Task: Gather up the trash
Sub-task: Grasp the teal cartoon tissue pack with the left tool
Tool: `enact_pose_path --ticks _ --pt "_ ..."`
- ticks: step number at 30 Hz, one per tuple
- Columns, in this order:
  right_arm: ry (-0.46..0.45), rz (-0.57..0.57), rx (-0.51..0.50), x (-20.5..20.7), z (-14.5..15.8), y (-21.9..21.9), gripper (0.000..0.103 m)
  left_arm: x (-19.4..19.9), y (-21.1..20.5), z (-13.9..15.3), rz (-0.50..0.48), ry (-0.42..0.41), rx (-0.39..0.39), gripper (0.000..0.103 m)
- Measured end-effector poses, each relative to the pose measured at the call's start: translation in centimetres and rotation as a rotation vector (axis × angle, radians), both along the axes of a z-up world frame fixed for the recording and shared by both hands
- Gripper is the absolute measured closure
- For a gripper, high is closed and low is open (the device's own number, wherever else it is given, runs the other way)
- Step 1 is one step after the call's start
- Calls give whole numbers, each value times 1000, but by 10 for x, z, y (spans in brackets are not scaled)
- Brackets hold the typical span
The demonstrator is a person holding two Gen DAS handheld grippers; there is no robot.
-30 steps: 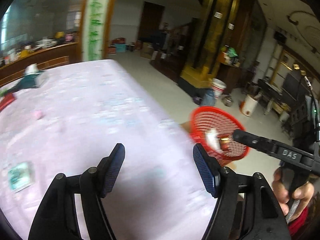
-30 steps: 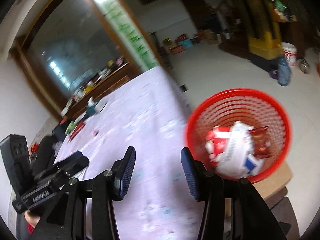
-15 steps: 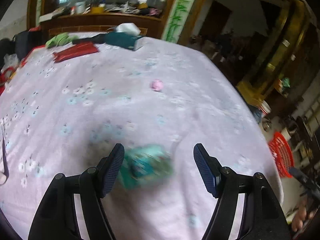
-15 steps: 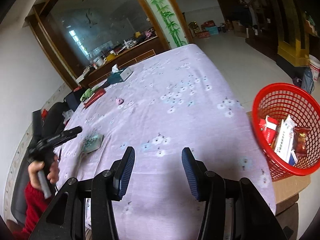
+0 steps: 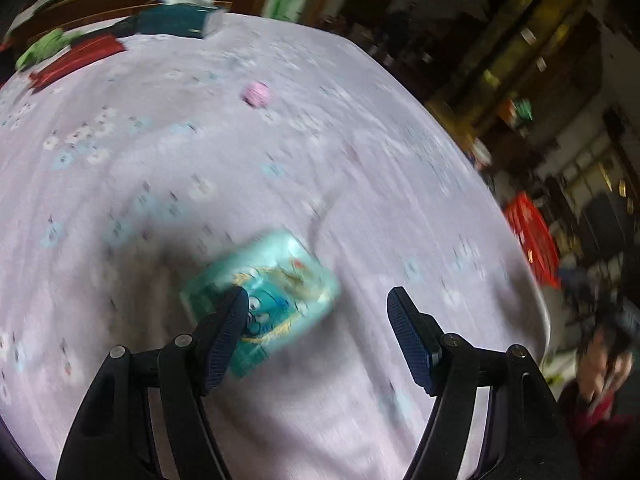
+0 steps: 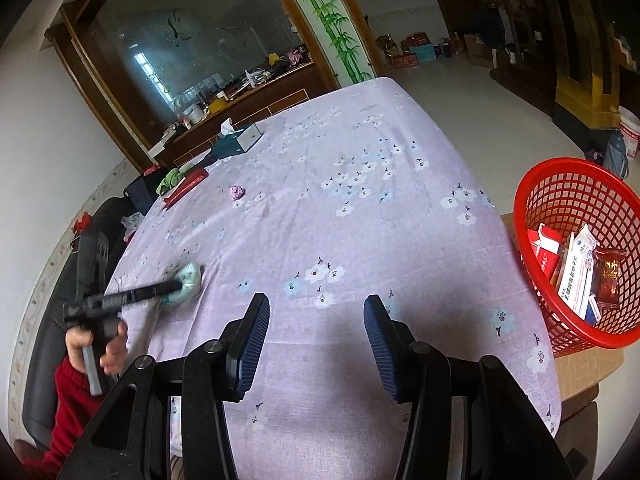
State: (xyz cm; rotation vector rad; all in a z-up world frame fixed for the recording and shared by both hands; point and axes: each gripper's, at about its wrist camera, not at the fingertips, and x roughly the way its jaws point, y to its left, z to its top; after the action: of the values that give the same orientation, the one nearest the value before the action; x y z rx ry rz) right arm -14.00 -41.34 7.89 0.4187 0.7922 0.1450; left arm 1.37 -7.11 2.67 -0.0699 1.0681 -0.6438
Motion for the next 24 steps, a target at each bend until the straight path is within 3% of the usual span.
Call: enact_pose_path --ticks 2,6,9,11,14,19,24 --pt "-2 2 0 0 0 1 50 -21 -8 3 -40 -61 67 33" --pt "-3 0 0 -2 1 1 50 -26 -3 13 18 -180 146 33" --pt "-6 2 1 -4 1 2 50 -3 12 11 82 -120 99 32" --pt "-10 1 2 -6 2 2 50 9 14 4 72 -60 68 32" --pt "-6 0 5 -7 1 1 50 7 9 -5 47 -36 85 32" --pt "3 -1 4 -4 -1 -1 50 -16 -9 -12 -12 -64 145 32" --pt "-1 11 6 -2 1 5 50 -20 -16 -14 90 -78 188 33"
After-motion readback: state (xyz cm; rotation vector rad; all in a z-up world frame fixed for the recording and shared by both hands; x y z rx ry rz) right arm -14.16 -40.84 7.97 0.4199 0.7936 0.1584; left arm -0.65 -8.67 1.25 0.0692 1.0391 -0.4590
